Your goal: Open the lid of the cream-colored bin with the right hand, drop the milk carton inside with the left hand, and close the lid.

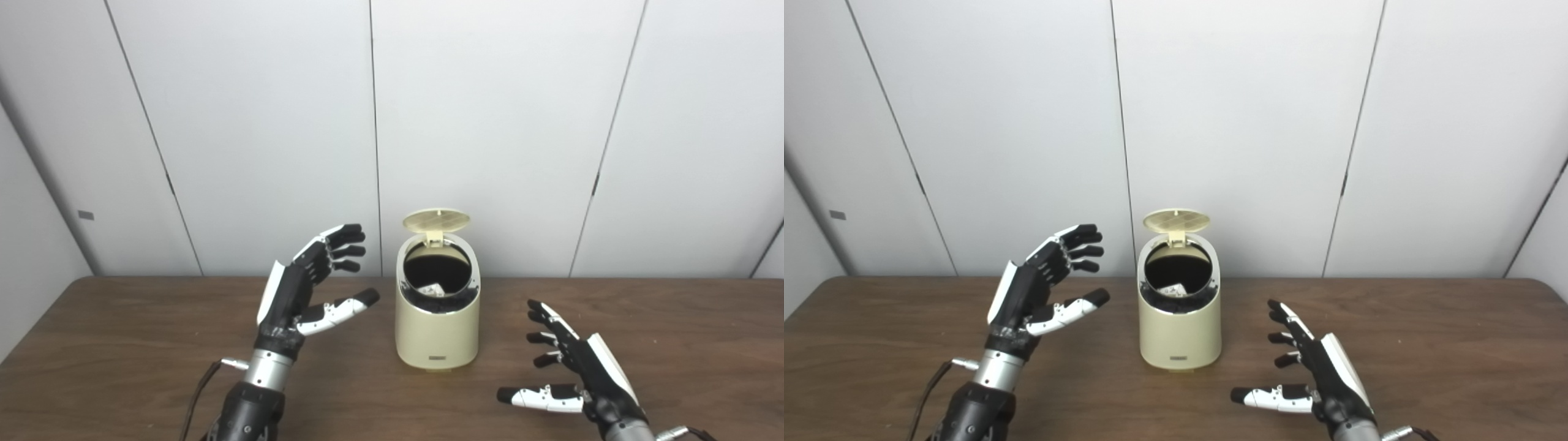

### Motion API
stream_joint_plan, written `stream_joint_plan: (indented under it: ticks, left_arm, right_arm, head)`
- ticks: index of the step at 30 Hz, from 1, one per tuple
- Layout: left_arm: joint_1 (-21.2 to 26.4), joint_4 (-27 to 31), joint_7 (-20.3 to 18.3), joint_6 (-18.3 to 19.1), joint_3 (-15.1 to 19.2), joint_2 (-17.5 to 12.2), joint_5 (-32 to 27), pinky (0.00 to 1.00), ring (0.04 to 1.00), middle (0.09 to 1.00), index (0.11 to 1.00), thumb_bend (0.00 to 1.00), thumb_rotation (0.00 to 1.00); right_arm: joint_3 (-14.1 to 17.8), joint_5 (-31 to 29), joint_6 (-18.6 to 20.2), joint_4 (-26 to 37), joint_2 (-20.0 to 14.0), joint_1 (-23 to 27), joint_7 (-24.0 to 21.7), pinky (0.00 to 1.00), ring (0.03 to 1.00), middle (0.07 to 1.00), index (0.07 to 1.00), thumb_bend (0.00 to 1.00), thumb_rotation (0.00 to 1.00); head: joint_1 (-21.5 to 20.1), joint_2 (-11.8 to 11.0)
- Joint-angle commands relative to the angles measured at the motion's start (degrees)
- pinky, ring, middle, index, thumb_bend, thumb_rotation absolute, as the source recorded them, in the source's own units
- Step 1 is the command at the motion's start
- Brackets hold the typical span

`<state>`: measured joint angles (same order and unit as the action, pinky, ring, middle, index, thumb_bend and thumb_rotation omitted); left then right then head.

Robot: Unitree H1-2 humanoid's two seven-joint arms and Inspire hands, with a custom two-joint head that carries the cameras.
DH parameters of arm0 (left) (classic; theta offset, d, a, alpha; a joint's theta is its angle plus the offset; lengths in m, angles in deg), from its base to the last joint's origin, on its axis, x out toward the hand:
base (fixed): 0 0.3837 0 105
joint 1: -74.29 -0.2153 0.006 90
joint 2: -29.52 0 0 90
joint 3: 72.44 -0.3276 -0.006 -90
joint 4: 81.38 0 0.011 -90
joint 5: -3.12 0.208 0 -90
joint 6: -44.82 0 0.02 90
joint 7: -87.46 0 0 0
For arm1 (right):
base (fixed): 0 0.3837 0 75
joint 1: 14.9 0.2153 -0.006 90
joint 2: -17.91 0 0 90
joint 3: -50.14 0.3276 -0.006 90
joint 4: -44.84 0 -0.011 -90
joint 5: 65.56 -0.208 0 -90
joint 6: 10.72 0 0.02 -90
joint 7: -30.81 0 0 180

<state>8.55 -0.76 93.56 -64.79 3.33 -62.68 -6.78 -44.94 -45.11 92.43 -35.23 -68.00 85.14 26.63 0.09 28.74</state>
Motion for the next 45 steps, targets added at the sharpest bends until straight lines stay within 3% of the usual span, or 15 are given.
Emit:
stream_joint_plan:
  ticks: [1, 6, 13, 18, 24, 33, 37, 41, 45]
  left_arm:
    - [0.5, 3.1, -2.6, 2.7, 2.3, -0.3, -0.5, 0.61, 0.708, 0.767, 0.793, 0.75, 0.14]
    - [-2.3, 4.8, -6.1, 8.4, 6.7, -0.4, 0.6, 0.59, 0.694, 0.762, 0.793, 0.76, 0.16]
    - [-5.2, 5.8, -8.5, 11.8, 9.6, 0.5, 4.6, 0.58, 0.67, 0.746, 0.771, 0.74, 0.17]
    - [-7.3, 3.3, -10.4, 11.1, 10.5, 1.5, 5.5, 0.55, 0.629, 0.719, 0.737, 0.69, 0.09]
    - [-9.6, 0.1, -11.9, 8.8, 11.0, 3.2, 6.3, 0.56, 0.627, 0.712, 0.747, 0.71, 0.07]
    - [-11.0, -2.7, -11.9, 6.0, 11.6, 4.5, 9.0, 0.56, 0.623, 0.702, 0.726, 0.7, 0.13]
    - [-11.4, -3.0, -11.9, 6.1, 11.7, 5.0, 9.4, 0.57, 0.619, 0.695, 0.712, 0.71, 0.14]
    - [-11.7, -3.8, -12.1, 5.7, 11.9, 5.4, 9.5, 0.57, 0.621, 0.695, 0.715, 0.7, 0.12]
    - [-11.5, -5.0, -12.3, 4.8, 12.1, 5.6, 9.5, 0.58, 0.624, 0.695, 0.715, 0.71, 0.12]
  right_arm:
    - [0.6, -0.6, -1.4, 1.8, -0.4, 2.0, 0.2, 0.64, 0.813, 0.908, 0.919, 0.79, 0.2]
    - [0.7, -0.6, -1.5, 2.6, -0.3, 2.0, 0.2, 0.63, 0.804, 0.906, 0.915, 0.78, 0.17]
    - [1.5, -2.1, -4.9, 1.4, -0.6, 2.5, 0.8, 0.56, 0.794, 0.904, 0.911, 0.78, 0.16]
    - [1.6, -1.9, -5.8, 0.9, -0.5, 3.8, 1.0, 0.59, 0.793, 0.895, 0.912, 0.8, 0.2]
    - [1.1, -0.3, -4.1, 1.7, -0.9, 6.8, 0.5, 0.66, 0.807, 0.887, 0.908, 0.83, 0.28]
    - [1.0, 1.1, -1.6, 1.2, -2.2, 14.2, -1.0, 0.71, 0.859, 0.936, 0.902, 0.84, 0.29]
    - [0.7, 0.1, -3.0, -0.6, -3.5, 18.4, -2.4, 0.74, 0.896, 0.951, 0.899, 0.87, 0.29]
    - [-0.7, 1.3, 1.3, -0.4, -4.9, 23.7, -5.9, 0.81, 0.918, 0.951, 0.927, 0.88, 0.35]
    - [-2.4, 3.3, 4.8, -0.9, -6.2, 28.1, -8.6, 0.71, 0.898, 0.97, 0.955, 0.95, 0.37]
  head:
    - [0.1, 0.0]
    - [-0.2, 0.2]
    - [-0.8, 0.5]
    - [-2.1, 0.3]
    - [-2.6, -0.7]
    - [-2.7, -1.5]
    - [-2.7, -1.9]
    - [-2.8, -2.1]
    - [-2.9, -2.4]
